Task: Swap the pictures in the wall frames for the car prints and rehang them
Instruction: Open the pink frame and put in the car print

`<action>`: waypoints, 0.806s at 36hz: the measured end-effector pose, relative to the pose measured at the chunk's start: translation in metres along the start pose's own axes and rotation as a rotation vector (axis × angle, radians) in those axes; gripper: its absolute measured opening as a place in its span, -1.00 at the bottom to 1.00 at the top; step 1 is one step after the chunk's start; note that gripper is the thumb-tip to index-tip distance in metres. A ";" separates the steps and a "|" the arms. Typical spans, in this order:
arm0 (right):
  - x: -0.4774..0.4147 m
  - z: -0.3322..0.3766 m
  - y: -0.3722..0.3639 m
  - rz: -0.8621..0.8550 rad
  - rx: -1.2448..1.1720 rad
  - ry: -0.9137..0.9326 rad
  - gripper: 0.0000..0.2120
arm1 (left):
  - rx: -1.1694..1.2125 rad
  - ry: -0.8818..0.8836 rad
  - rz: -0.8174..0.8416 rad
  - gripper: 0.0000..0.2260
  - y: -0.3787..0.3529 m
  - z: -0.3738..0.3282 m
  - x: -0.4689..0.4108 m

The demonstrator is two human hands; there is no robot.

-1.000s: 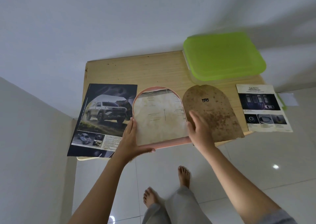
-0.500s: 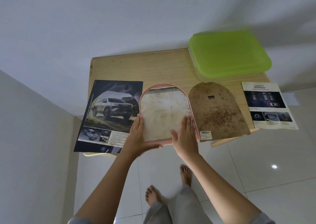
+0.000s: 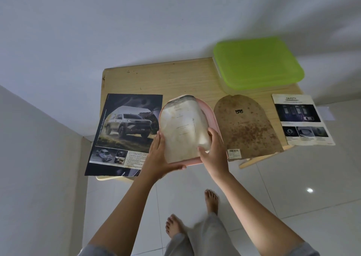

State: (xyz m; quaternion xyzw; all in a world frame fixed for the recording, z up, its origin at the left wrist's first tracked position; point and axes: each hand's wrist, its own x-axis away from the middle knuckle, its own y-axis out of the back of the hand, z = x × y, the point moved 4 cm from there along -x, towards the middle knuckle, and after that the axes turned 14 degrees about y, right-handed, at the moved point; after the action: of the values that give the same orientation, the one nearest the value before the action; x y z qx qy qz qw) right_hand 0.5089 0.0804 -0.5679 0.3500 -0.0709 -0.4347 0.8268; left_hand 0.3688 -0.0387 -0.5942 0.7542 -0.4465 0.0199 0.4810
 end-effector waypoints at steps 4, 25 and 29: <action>-0.004 0.001 0.003 -0.023 -0.104 -0.069 -0.39 | 0.009 0.006 -0.005 0.22 0.000 0.000 0.000; 0.001 -0.019 0.012 -0.159 -0.932 -0.493 -0.36 | 0.001 0.010 -0.008 0.23 0.003 -0.002 0.000; -0.009 -0.032 0.038 -0.227 -0.787 -0.447 -0.39 | -0.007 -0.030 -0.017 0.21 0.002 -0.007 0.003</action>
State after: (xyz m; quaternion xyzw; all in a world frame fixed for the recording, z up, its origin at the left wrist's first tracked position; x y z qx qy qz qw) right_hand 0.5427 0.1183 -0.5659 -0.0870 -0.0386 -0.5810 0.8083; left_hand 0.3717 -0.0355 -0.5880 0.7565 -0.4474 0.0032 0.4771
